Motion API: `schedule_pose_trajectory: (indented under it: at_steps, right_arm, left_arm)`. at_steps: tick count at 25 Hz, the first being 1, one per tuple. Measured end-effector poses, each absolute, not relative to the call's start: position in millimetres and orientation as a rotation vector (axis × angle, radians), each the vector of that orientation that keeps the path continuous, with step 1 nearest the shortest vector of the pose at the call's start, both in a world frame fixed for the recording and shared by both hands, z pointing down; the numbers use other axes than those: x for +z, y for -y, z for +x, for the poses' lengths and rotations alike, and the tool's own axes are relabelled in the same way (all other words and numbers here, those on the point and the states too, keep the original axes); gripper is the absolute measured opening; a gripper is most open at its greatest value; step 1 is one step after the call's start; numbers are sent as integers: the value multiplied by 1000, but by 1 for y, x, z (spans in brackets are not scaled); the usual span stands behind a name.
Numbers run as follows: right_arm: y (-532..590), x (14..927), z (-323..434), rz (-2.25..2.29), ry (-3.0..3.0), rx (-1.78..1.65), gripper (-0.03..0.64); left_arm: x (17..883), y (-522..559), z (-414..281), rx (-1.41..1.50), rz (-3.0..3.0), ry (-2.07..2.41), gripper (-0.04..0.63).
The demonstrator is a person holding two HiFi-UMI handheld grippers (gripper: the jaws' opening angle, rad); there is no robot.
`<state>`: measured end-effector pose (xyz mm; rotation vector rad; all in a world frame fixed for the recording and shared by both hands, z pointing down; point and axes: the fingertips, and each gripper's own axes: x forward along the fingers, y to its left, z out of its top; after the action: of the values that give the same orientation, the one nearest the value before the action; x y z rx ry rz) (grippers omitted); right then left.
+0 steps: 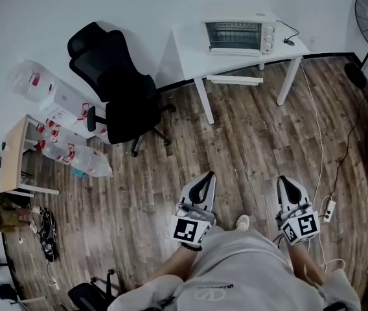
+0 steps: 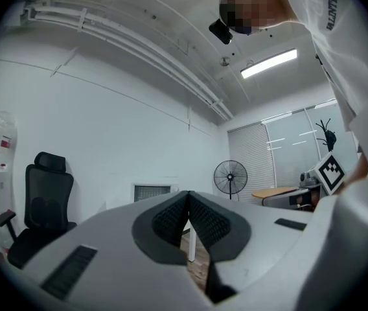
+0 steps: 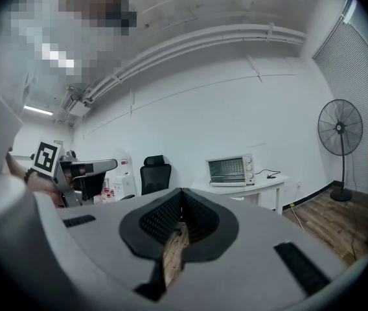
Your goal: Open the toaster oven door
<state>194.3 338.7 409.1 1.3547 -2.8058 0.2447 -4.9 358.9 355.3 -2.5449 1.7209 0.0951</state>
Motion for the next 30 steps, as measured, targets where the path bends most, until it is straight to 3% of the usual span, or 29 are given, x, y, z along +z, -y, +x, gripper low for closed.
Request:
schedule_pose_trajectory:
  at_steps: [30]
  right_arm:
    - [-356, 402, 163, 1509, 2684, 306, 17]
  left_arm:
    - [338, -360, -53, 182, -2608, -1586, 8]
